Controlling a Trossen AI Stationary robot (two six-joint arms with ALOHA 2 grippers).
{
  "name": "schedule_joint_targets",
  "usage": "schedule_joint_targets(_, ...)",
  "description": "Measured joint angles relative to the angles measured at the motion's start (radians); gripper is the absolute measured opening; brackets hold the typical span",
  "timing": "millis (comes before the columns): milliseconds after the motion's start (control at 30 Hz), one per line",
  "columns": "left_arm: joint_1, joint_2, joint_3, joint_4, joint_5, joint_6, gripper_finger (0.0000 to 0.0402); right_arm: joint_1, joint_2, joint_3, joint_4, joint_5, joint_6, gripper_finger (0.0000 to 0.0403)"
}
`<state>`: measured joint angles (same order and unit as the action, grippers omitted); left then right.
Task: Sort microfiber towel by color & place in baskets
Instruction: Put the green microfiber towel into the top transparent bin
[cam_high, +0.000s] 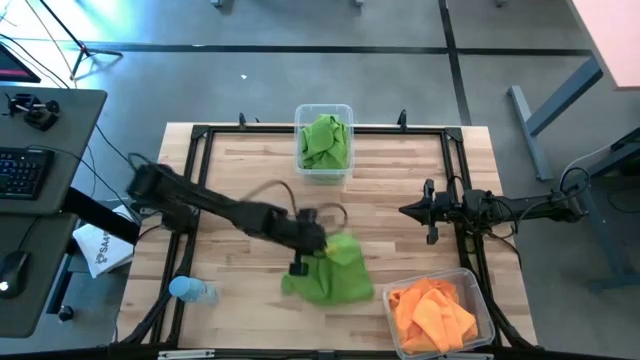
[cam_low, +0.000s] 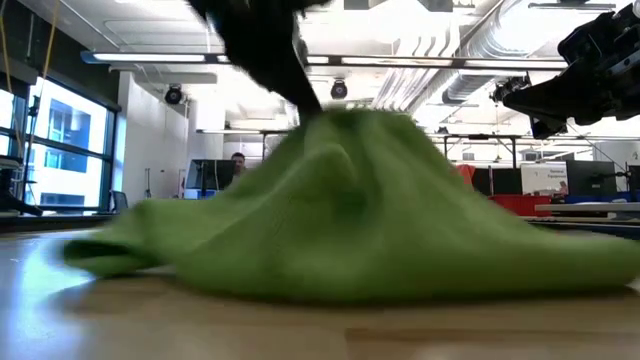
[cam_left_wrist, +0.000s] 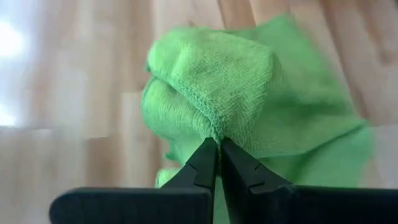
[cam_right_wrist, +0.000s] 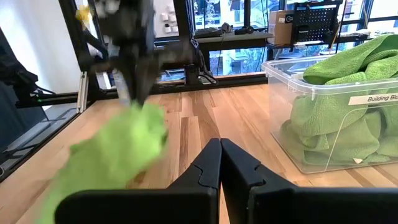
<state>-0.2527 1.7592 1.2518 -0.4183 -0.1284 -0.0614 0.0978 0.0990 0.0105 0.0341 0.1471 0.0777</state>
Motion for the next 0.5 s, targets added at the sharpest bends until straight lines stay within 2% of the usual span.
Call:
schedule_joint_targets(267, 0.094, -0.362, 0.000, -0.035, -0.145, 0.100, 0.0001, 0.000, 0.000, 0.000, 0.000, 0.000, 0.000, 0.0000)
schedule_joint_targets(400, 0.166, -0.500, 0.000, 0.031, -0.216, 0.159, 0.0001, 0.000, 0.000, 0.000, 0.000, 0.000, 0.000, 0.0000)
schedule_joint_targets(500, 0.233, -0.567, 0.000, 0.126, -0.221, 0.216, 0.0000, 0.000, 0.000, 0.000, 0.000, 0.000, 0.000, 0.0000)
